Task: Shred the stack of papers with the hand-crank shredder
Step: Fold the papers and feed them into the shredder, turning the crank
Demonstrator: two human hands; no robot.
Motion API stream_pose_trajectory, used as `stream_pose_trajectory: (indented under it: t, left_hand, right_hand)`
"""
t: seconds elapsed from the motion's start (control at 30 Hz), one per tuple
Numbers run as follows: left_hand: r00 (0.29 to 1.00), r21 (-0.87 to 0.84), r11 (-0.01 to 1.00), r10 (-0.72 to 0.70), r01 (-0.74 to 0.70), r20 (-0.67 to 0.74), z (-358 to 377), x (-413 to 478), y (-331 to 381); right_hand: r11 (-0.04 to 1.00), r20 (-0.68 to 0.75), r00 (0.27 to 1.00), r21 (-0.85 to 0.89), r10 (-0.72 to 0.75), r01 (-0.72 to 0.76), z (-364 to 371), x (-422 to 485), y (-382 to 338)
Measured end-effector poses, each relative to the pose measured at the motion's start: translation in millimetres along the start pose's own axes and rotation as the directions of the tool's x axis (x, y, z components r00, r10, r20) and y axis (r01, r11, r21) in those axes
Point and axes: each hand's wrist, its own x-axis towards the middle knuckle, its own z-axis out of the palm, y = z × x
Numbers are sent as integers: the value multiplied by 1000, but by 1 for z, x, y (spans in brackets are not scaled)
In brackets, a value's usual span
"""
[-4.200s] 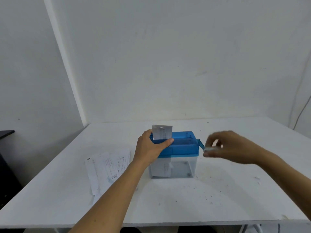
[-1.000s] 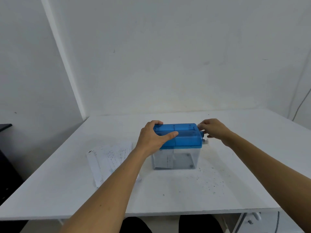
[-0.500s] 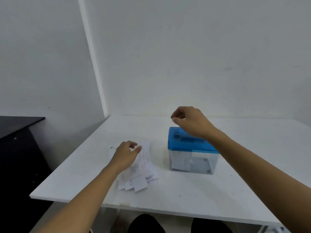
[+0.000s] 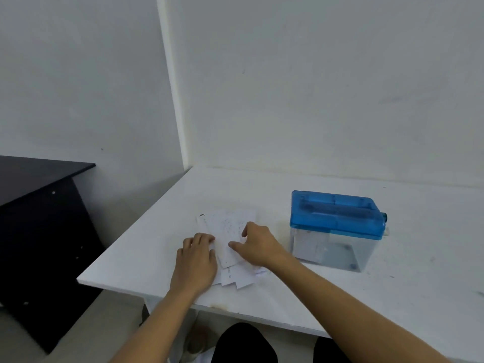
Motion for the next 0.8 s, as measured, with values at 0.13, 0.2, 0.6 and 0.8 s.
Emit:
stream_pose_trajectory:
  t: [0.13, 0.2, 0.6, 0.8]
  left_hand:
    - [1000, 6, 1000, -1, 1, -8, 0, -2, -2]
    - [1000, 10, 1000, -3, 3, -8, 1, -2, -1]
    - [1000, -14, 1000, -16, 16, 13, 2, 0, -1]
    - [989, -116, 983, -144, 145, 19, -3, 16, 8]
  right_hand:
    - [997, -75, 994, -16, 76, -78, 30, 8, 2]
    - [993, -123, 986, 57, 113, -106, 36, 8, 4]
    - [846, -328, 926, 532, 189, 15, 50, -2, 16]
    - [669, -379, 911, 721, 162, 181, 44, -6, 24]
